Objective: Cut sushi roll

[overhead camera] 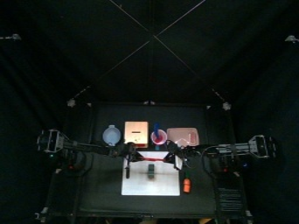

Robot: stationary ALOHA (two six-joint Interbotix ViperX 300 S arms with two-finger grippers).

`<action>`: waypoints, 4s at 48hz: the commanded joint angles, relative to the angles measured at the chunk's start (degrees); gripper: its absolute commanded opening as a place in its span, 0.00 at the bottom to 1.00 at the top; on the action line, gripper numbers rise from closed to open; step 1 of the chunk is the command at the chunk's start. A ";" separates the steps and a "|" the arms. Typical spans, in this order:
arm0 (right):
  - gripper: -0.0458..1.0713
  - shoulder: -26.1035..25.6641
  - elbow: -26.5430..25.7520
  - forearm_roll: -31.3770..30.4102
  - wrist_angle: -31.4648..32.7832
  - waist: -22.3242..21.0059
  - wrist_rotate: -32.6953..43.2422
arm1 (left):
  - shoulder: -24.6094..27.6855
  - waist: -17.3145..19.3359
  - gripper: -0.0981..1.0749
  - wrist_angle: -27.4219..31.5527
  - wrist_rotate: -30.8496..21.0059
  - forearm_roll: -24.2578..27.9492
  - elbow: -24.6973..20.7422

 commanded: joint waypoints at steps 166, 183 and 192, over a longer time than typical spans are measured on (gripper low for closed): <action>0.39 8.96 10.20 -5.19 -22.41 12.74 0.35 | 17.93 -9.05 0.43 -6.06 23.55 -30.59 -0.70; 0.39 12.48 10.37 -4.04 -22.41 12.92 0.53 | 19.86 -10.37 0.43 -2.20 23.47 -30.50 -0.62; 0.39 15.56 10.20 -2.20 -22.41 13.54 0.44 | 21.80 -10.63 0.43 -0.44 23.64 -30.41 -0.62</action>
